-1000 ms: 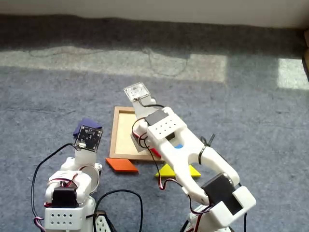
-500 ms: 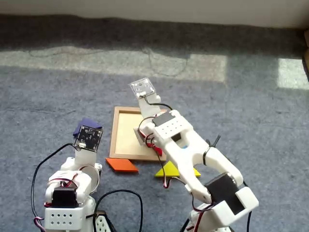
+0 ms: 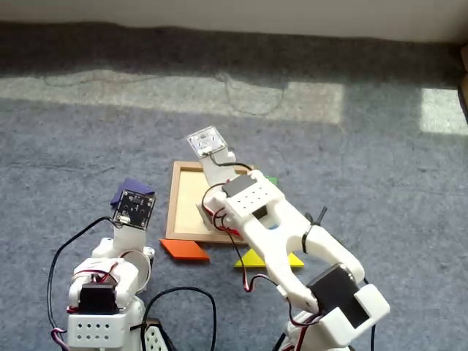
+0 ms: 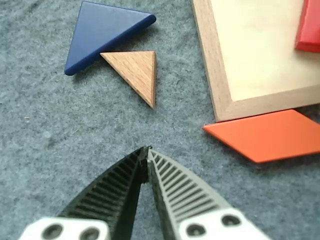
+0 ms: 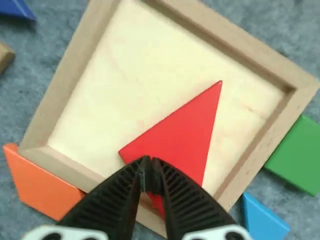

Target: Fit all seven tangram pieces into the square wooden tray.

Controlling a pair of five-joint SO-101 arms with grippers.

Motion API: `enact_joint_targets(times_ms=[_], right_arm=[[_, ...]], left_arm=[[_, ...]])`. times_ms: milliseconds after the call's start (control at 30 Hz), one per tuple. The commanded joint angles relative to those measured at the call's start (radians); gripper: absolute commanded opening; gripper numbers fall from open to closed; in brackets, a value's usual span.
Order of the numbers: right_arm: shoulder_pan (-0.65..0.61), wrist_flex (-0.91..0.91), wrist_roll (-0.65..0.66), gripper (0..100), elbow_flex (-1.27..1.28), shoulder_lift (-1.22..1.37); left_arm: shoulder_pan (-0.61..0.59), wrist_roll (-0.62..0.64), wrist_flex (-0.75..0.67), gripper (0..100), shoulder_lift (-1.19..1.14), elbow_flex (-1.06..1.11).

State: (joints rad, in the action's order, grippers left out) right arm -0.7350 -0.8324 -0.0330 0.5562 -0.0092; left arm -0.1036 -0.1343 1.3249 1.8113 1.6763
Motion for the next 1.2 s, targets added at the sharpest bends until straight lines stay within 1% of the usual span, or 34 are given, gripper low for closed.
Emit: enact_joint_targets(times_ms=[0, 100, 233, 333, 433, 633, 867, 1167], right_arm=[[-0.018, -0.004, 0.011, 1.4, -0.008, -0.05], [-0.007, 0.048, 0.011, 1.4, -0.002, -0.047], [0.053, 0.094, 0.011, 1.4, -0.008, 0.001], [0.104, 0.105, 0.008, 1.4, -0.01, 0.079], [0.124, 0.101, 0.006, 1.4, -0.071, 0.125], [0.128, 0.101, 0.006, 1.4, -0.105, 0.091], [0.22, 0.101, 0.005, 1.4, -0.111, 0.085], [0.255, 0.097, 0.005, 1.2, -0.11, 0.079]], left_arm=[[-0.01, -0.005, 0.005, 0, 0.001, 0.019], [-0.01, -0.005, 0.005, 0, 0.001, 0.019], [-0.01, -0.005, 0.005, 0, 0.001, 0.019], [-0.01, -0.005, 0.005, 0, 0.001, 0.019], [-0.01, -0.005, 0.005, 0, 0.001, 0.019], [-0.01, -0.005, 0.005, 0, 0.001, 0.019], [-0.01, -0.005, 0.005, 0, 0.001, 0.019], [-0.01, -0.005, 0.005, 0, 0.001, 0.019]])
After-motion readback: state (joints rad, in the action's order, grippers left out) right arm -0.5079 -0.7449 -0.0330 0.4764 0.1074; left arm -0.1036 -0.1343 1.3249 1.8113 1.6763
